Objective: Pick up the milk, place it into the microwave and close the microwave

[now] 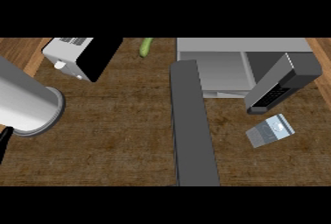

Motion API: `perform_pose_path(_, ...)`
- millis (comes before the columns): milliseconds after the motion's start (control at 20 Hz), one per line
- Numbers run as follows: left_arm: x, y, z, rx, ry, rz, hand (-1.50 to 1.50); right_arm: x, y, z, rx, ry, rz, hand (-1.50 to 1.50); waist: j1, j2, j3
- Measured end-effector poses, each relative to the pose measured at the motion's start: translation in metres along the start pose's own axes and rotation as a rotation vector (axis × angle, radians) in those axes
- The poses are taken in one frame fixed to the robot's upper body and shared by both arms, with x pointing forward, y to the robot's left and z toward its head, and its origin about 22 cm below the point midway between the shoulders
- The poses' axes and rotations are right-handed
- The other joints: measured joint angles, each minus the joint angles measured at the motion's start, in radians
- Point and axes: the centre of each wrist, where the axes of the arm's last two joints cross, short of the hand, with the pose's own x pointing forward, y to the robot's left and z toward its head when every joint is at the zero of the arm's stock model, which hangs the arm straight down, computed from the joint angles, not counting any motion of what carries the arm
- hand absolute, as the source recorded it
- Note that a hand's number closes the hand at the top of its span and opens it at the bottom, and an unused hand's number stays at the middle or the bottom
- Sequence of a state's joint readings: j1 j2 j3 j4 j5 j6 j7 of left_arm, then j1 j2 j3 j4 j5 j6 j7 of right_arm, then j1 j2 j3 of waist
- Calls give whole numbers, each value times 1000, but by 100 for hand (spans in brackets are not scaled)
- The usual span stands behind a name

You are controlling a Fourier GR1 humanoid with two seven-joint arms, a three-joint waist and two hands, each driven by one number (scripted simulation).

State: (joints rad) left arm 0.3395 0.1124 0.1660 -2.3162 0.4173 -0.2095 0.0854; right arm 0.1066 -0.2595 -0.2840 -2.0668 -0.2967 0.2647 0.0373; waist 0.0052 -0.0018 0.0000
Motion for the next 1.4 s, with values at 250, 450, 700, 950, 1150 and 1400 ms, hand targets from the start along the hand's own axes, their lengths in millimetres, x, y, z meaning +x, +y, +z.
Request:
perform_pose_path(250,4,6,16,12,16,1,-150,-25,-7,2,-36,53,21,-150,3,0,0)
perform_pose_path(450,4,10,29,22,42,-11,-150,-49,-13,6,-88,100,52,-150,6,0,0)
perform_pose_path(700,7,19,38,23,58,-40,-150,-86,-20,15,-136,164,98,-150,9,1,0)
perform_pose_path(950,10,26,51,23,74,-47,-150,-128,-35,31,-157,219,115,-150,16,1,1)
perform_pose_path(1150,12,31,58,28,76,-47,-150,-158,-36,41,-152,255,138,-150,16,2,1)
perform_pose_path(1400,13,33,66,31,77,-43,-150,-191,-36,58,-136,276,170,-150,17,2,2)
